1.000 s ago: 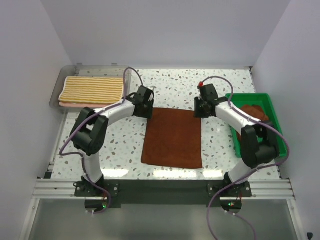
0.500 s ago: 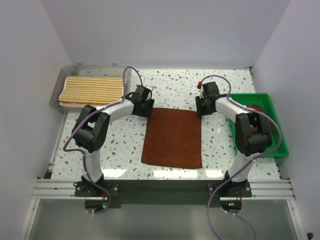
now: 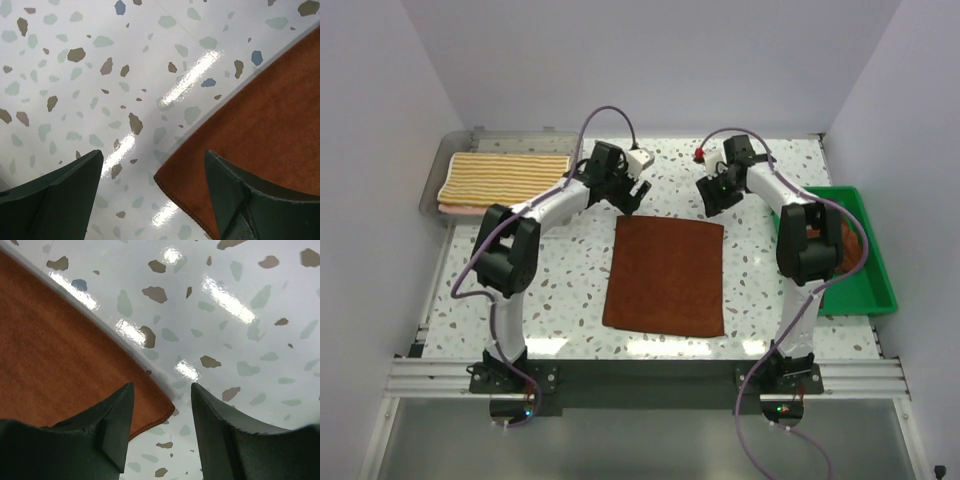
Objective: Fold and stack the towels
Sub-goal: Fold the towel
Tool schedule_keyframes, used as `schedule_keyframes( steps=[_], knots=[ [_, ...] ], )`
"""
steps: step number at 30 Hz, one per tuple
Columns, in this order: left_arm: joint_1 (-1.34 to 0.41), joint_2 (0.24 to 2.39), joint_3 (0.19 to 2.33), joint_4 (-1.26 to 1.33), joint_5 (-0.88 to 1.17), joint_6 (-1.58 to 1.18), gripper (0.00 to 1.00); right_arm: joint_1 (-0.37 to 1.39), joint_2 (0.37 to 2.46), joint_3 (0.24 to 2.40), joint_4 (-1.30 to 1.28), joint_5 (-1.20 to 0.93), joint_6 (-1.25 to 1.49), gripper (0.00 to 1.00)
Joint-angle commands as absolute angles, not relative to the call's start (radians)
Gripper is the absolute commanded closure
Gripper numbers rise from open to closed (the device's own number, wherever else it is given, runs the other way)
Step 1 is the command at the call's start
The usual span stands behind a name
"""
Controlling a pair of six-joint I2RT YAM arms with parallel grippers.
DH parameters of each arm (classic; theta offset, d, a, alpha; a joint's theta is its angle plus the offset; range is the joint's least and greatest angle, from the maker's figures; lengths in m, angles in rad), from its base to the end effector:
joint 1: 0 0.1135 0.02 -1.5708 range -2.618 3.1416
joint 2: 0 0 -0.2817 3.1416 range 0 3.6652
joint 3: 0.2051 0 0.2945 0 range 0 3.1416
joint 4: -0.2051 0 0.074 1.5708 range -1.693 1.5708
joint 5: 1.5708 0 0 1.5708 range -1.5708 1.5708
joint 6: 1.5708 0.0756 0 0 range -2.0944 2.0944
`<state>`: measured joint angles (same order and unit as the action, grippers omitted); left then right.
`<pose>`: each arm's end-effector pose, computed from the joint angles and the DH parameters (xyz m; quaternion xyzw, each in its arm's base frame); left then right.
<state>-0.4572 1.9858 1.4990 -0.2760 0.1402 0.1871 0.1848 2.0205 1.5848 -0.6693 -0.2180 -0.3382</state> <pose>0.4656 -0.2408 0.1866 0.3165 0.8613 -0.1166 0.3799 0.4841 0.1071 0.1678 -0.2743 0.9279 0.0880 0.2369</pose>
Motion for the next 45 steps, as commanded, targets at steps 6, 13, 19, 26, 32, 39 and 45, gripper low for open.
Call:
schedule_keyframes(
  steps=[6,13,19,26,32,39,45],
  knots=[
    [-0.428,2.109,1.692,-0.455,0.280,0.442,0.19,0.184,2.140,1.738,-0.934,-0.342,-0.517,0.51],
    [-0.428,2.157,1.718,-0.499,0.305,0.449,0.20,0.184,2.172,1.743,-0.917,-0.353,-0.519,0.51],
    [-0.428,2.166,1.726,-0.503,0.307,0.448,0.20,0.186,2.192,1.746,-0.890,-0.296,-0.517,0.50],
    [-0.426,2.172,1.707,-0.505,0.308,0.449,0.21,0.183,2.226,1.758,-0.948,-0.331,-0.552,0.52],
    [-0.422,2.189,1.709,-0.506,0.350,0.425,0.26,0.184,2.227,1.726,-0.948,-0.339,-0.548,0.69],
    [-0.419,2.206,1.707,-0.520,0.368,0.411,0.38,0.186,2.223,1.687,-0.928,-0.331,-0.538,0.94],
    [-0.419,2.201,1.657,-0.532,0.390,0.400,0.49,0.186,2.226,1.674,-0.917,-0.319,-0.534,0.99]
  ],
)
